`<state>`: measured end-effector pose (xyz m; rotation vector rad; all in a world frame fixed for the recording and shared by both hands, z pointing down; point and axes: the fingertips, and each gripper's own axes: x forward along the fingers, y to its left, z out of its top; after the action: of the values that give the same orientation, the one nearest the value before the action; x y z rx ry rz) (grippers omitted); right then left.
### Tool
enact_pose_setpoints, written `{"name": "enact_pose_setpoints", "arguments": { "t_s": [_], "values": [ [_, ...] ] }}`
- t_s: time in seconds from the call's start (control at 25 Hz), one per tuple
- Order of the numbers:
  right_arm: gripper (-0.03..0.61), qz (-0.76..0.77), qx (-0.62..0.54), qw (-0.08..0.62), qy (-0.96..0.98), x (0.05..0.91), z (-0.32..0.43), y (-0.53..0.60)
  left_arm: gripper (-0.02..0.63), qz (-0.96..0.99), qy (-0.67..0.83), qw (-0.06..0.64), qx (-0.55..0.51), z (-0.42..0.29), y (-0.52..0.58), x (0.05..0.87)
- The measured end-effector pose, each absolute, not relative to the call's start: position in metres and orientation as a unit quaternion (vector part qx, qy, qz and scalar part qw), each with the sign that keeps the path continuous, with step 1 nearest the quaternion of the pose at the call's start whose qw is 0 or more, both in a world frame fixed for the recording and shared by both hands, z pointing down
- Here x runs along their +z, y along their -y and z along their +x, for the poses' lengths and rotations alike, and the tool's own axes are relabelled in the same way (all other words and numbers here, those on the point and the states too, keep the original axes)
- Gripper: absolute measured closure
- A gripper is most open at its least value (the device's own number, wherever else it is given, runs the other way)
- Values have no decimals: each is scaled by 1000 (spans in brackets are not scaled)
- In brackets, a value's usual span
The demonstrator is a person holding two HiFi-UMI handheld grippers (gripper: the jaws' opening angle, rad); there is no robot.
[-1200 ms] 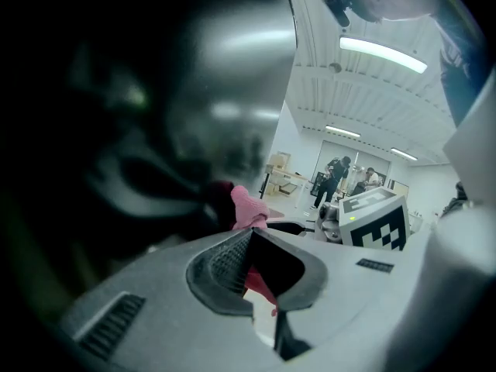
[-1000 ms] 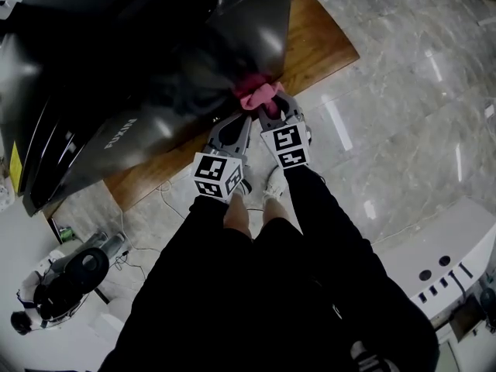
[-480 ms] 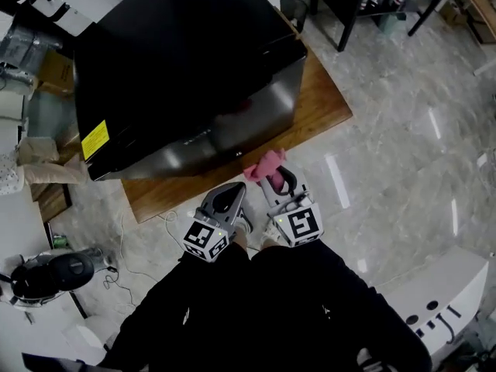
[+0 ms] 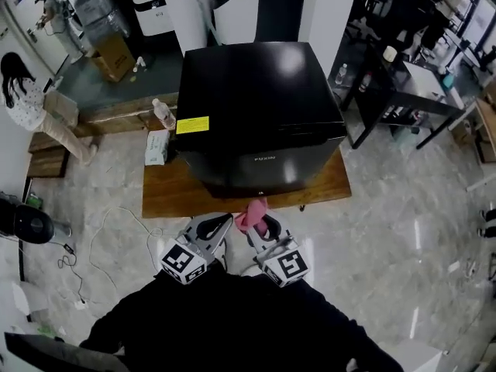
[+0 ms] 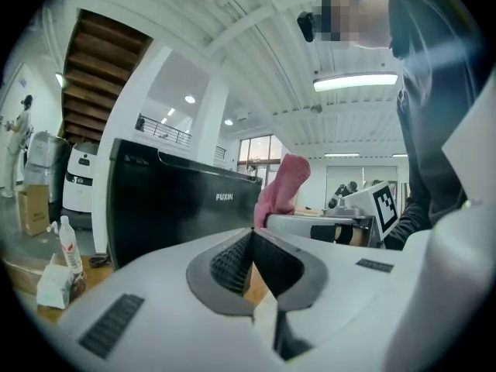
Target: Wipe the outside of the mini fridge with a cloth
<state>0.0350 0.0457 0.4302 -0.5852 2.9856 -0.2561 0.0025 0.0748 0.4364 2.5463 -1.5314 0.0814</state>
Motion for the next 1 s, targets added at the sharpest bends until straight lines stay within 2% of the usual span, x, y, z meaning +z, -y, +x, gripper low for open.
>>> {"name": "enact_pose_setpoints", "arguments": {
  "t_s": [0.2,0.44,0.68,0.8,1.0],
  "values": [
    [468,-151,-113,67,-980,414,14,-75,609,838,542,58,13,-26,-104,406],
    [466,-111,-120,94,-982,394,-27,-97,609,817,573,70,16,-82,-103,404],
    [463,-70,-90,85,-990,382,-86,-112,609,822,568,45,2,-125,-97,393],
    [460,-49,-77,96,-991,370,-131,-121,609,829,557,47,-7,-165,-92,392],
    [463,-64,-151,135,-977,350,-221,-103,609,830,556,36,-9,-267,-73,385]
  ]
}}
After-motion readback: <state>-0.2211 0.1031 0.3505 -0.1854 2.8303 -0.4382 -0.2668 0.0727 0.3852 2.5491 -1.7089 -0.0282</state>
